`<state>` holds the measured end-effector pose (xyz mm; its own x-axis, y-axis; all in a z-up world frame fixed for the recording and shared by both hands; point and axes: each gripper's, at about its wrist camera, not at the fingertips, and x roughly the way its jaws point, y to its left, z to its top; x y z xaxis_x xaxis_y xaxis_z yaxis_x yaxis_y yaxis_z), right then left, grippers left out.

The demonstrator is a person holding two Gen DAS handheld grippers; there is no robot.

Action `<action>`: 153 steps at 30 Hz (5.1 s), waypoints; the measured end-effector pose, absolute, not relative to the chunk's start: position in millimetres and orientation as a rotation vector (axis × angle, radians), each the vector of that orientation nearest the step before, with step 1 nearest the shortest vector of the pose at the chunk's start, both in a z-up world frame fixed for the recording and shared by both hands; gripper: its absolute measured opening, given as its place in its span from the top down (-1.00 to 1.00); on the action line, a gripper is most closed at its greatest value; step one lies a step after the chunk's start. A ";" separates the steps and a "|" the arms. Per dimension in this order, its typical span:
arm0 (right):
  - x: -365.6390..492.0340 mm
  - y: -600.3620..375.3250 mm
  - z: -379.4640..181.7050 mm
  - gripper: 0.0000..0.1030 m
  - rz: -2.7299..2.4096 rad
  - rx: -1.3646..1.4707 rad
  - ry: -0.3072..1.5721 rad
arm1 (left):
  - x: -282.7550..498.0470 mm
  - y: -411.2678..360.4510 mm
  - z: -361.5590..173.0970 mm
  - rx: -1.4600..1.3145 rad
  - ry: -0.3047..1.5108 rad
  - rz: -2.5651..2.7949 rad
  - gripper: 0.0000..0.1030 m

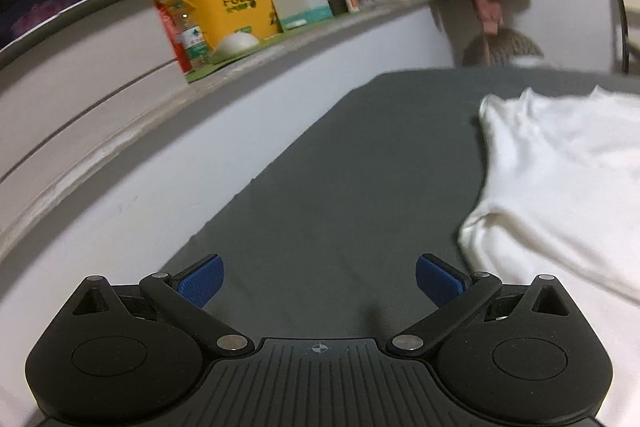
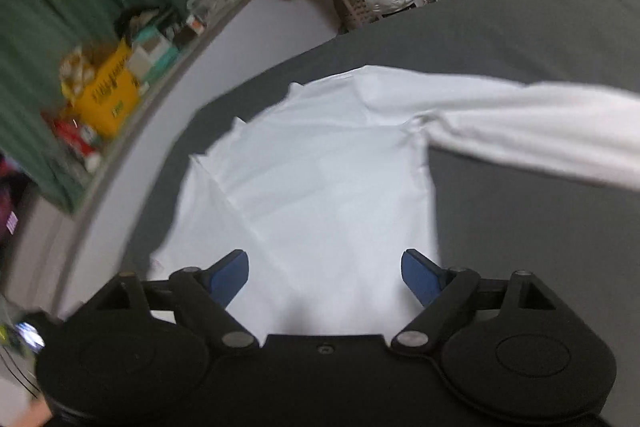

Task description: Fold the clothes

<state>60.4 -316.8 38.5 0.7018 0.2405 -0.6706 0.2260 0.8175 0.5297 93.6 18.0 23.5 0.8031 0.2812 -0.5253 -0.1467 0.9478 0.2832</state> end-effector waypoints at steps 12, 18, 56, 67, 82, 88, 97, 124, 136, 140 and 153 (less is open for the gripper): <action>54.9 -281.8 14.9 -0.30 0.237 0.422 0.975 | 30.0 -47.1 -1.5 0.016 0.588 -0.013 -1.00; 49.7 -268.9 21.3 -0.30 0.284 0.407 0.951 | 55.5 -19.7 -3.4 0.030 0.557 0.014 -1.00; -17.5 25.6 24.1 -0.23 0.766 -0.324 0.582 | 160.5 57.1 -11.5 -0.093 0.751 -0.180 0.86; -36.9 96.0 -6.3 -0.16 0.722 -0.550 0.462 | 173.0 41.7 -30.1 -0.066 0.781 -0.199 -0.21; -28.8 95.5 -7.4 0.81 0.586 -0.425 0.378 | 170.0 13.3 -17.5 0.204 0.776 -0.296 1.00; -32.7 69.7 8.2 0.81 0.635 -0.155 0.428 | 163.8 33.6 -3.8 0.233 0.768 -0.225 1.00; -8.0 77.7 -8.4 0.33 0.654 -0.070 0.683 | 164.1 34.0 -10.0 0.144 0.765 -0.244 0.87; -42.8 14.4 13.9 0.12 0.779 -0.194 0.678 | 170.1 -4.9 -22.0 0.291 0.702 -0.205 0.85; -37.9 8.0 19.4 -0.02 0.758 -0.151 0.683 | 157.7 7.7 -31.7 0.290 0.651 -0.010 -0.67; -36.2 4.2 19.1 -0.02 0.742 -0.138 0.695 | 157.9 23.1 -21.9 0.226 0.630 0.016 -0.76; -34.7 3.0 21.2 -0.08 0.738 -0.132 0.688 | 172.4 -1.9 -16.3 0.383 0.671 -0.086 0.32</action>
